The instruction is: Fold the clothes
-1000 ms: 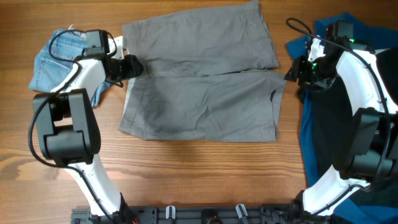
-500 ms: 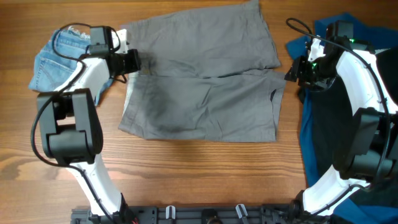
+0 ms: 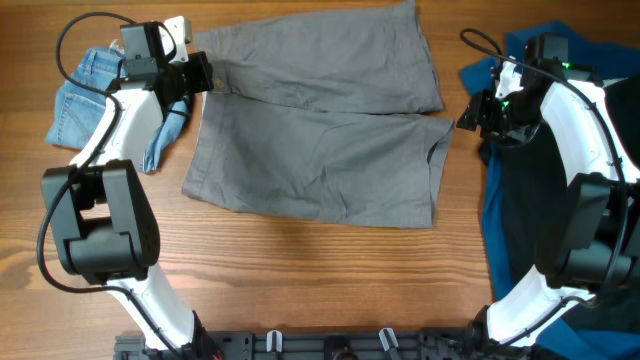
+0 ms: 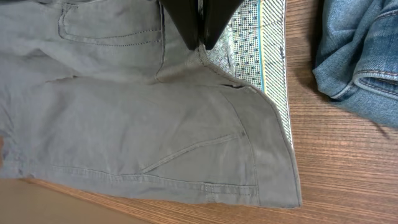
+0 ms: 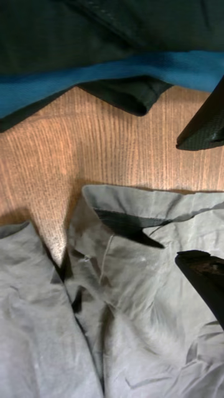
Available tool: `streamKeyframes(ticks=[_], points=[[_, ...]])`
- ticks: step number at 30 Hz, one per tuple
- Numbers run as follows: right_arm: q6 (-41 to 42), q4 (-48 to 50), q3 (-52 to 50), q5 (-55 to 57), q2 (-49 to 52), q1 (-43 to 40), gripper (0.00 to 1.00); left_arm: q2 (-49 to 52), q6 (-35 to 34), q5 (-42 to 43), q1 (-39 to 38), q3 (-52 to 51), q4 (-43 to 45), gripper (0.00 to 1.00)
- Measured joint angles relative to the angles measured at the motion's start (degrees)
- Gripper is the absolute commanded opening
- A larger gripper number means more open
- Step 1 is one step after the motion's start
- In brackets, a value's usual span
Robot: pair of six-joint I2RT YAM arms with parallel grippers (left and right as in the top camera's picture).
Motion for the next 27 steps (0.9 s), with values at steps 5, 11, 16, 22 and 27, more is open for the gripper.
streamKeyframes(ticks=[5, 11, 16, 22, 27], points=[[0.0, -0.5, -0.8, 0.0, 0.0, 0.5, 0.55, 2.1, -0.5, -1.2, 0.0, 0.0, 0.5, 0.04], [-2.7, 3.1, -4.7, -3.5, 0.0, 4.5, 0.46, 3.5, -1.1, -2.4, 0.0, 0.0, 0.7, 0.04], [-0.7, 11.3, -9.0, -1.7, 0.0, 6.2, 0.27, 3.5, -1.3, -2.4, 0.0, 0.0, 0.7, 0.04], [0.0, 17.7, -10.0, -0.1, 0.0, 6.2, 0.04, 3.5, -1.3, -2.8, 0.0, 0.0, 0.8, 0.04], [-1.3, 17.9, -10.1, 7.2, 0.0, 5.9, 0.37, 3.5, -1.3, -2.8, 0.0, 0.0, 0.8, 0.2]])
